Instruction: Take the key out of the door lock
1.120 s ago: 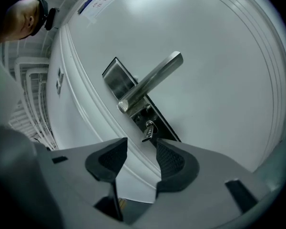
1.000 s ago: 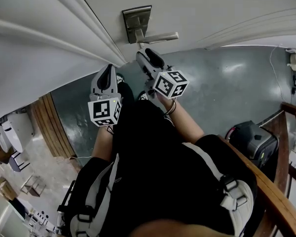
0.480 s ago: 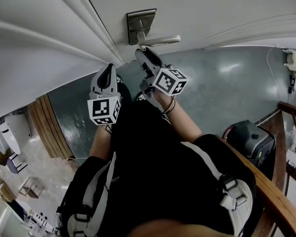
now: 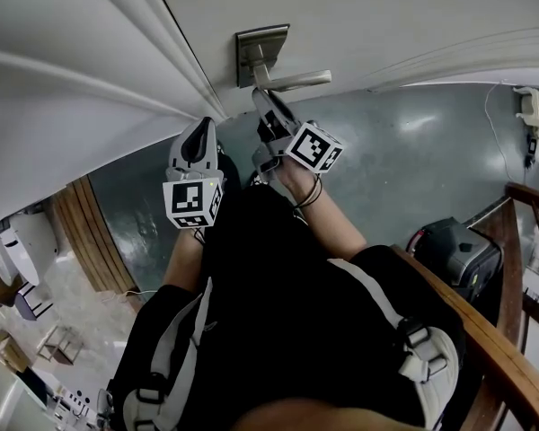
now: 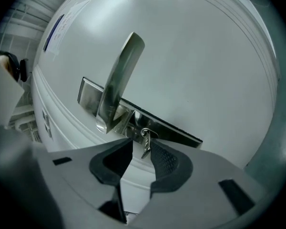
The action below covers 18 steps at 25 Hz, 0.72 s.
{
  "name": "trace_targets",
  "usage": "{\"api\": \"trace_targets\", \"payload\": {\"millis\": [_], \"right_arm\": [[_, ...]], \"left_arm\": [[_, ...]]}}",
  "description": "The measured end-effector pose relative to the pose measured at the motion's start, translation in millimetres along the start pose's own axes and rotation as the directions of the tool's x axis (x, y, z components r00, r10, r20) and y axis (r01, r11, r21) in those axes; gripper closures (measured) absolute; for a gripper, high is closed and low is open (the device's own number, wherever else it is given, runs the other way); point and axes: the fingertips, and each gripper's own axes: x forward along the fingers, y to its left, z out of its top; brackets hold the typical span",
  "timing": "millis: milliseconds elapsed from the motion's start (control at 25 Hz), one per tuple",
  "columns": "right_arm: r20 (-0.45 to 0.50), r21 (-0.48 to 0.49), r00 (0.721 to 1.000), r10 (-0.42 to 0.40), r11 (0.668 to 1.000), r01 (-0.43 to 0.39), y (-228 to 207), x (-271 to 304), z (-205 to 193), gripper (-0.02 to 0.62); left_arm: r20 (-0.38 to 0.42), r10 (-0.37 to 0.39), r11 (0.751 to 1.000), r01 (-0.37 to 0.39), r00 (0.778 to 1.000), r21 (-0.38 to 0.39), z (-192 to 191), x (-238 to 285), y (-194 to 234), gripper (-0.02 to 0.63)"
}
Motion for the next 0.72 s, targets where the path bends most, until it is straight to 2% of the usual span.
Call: {"api": "trace_targets", "payload": {"millis": [200, 400, 720], "right_arm": [[0.029, 0.105, 0.999, 0.027, 0.994, -0.03, 5, 6, 2, 0.479], [0.06, 0.284, 0.998, -0.008, 0.959, -0.01, -6, 2, -1, 0.52], [0.078, 0.371, 0.997, -0.029, 0.929, -0.002, -10, 0, -3, 0.554]], "left_arm": [[-0.001, -0.016, 1.0, 0.016, 1.0, 0.001, 2, 0, 1, 0.583], [0.001, -0.028, 1.0, 0.028, 1.0, 0.005, 3, 2, -1, 0.583], [0.0, -0.042, 0.999, 0.042, 0.999, 0.006, 4, 6, -4, 0.583]]}}
